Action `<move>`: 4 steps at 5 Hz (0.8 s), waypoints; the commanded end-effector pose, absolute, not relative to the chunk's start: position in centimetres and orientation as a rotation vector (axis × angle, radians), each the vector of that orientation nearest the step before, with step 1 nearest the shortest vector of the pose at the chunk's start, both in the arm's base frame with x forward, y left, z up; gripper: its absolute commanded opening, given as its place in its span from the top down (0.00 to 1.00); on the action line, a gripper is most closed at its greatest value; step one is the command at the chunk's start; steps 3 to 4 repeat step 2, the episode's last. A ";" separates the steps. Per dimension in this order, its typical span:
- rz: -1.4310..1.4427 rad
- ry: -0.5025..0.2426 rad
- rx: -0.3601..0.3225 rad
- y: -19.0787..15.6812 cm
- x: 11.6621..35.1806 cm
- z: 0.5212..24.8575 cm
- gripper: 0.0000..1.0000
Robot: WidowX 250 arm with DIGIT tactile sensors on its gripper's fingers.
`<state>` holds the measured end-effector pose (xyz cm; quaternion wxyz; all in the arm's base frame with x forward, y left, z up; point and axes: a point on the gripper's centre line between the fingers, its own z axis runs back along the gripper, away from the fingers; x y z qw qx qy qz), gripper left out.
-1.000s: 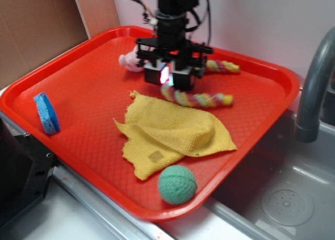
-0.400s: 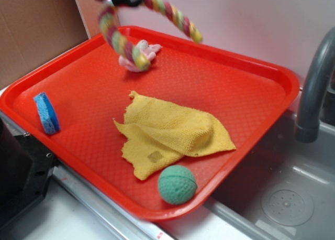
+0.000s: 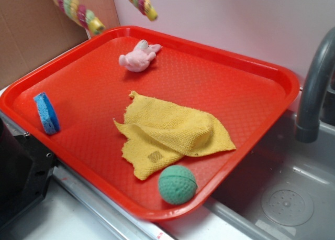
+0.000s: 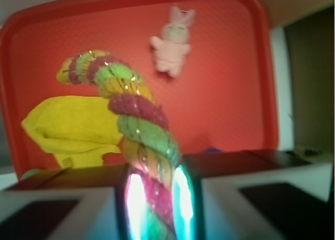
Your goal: Grab the multicolored rope.
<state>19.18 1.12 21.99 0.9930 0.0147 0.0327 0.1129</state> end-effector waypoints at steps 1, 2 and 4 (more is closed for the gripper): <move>0.387 -0.047 0.114 3.8 18.1 23.2 1.00; 0.387 -0.040 0.125 3.4 18.5 22.5 1.00; 0.387 -0.040 0.125 3.4 18.5 22.5 1.00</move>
